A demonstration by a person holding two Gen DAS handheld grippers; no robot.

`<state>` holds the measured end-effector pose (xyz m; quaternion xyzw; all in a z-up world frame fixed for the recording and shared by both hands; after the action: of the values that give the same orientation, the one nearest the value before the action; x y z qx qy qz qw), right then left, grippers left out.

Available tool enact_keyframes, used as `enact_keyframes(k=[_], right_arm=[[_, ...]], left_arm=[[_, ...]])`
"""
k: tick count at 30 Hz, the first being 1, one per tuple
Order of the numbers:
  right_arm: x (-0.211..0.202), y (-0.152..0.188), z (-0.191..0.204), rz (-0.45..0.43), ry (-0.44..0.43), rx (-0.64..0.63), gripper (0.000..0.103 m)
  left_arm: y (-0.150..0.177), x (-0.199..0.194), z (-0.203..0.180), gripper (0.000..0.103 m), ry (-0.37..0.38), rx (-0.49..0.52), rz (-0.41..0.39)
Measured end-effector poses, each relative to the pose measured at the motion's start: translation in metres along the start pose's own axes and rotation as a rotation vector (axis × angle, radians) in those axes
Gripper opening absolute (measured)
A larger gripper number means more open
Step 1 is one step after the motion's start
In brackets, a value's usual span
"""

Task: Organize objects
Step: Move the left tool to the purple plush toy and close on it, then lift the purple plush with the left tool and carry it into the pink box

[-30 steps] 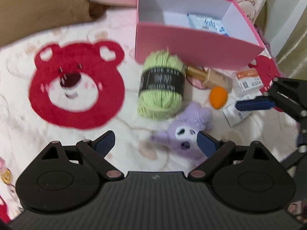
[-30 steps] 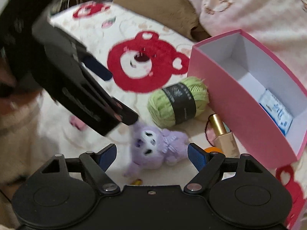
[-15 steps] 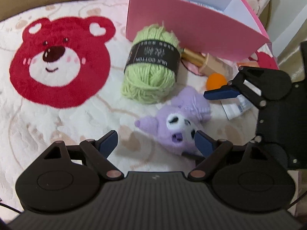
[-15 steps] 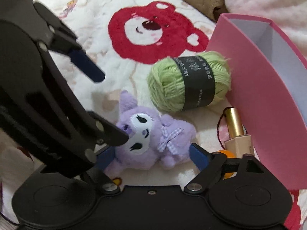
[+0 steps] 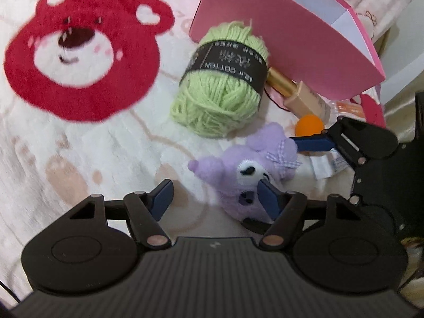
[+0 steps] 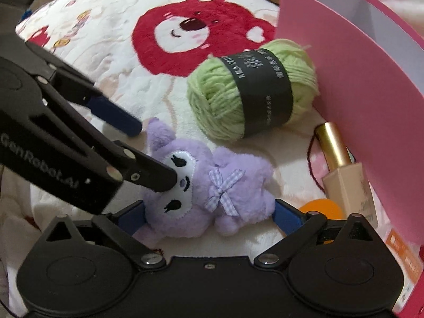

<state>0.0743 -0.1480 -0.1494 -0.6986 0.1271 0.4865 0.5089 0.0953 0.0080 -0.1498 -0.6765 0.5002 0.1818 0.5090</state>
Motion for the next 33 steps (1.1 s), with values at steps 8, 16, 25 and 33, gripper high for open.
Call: enact_keyframes(k=[8,16,25,33], right_arm=[[-0.005,0.008,-0.004,-0.051,0.064,0.329,0.087],[-0.024,0.01,0.019,-0.087,0.111,0.227,0.086],[-0.008,-0.002,0.001,-0.057,0.029,0.05,0.095],[-0.007,0.004,-0.008,-0.056,0.009,0.151,0.097]], left_arm=[[-0.001,0.0,0.001,0.058,0.042,-0.048,-0.02],[-0.002,0.002,-0.001,0.039,0.086,-0.053,-0.015],[0.002,0.008,0.004,0.047,0.085,-0.097,0.003],[-0.001,0.012,0.005,0.043,0.107,-0.108,0.008]])
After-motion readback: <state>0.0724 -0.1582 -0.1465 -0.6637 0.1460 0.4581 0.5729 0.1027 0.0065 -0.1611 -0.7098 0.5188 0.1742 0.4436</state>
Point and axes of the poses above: each gripper's, at about its wrist camera, not at the fingertips, and x roughly the way its jaws point, z to its left, y to its underside, the point moved 1 cm from there along x, roughly the way its jaws point, and after that the axes turned 11 degrees about -z, right-handed, at the moved point
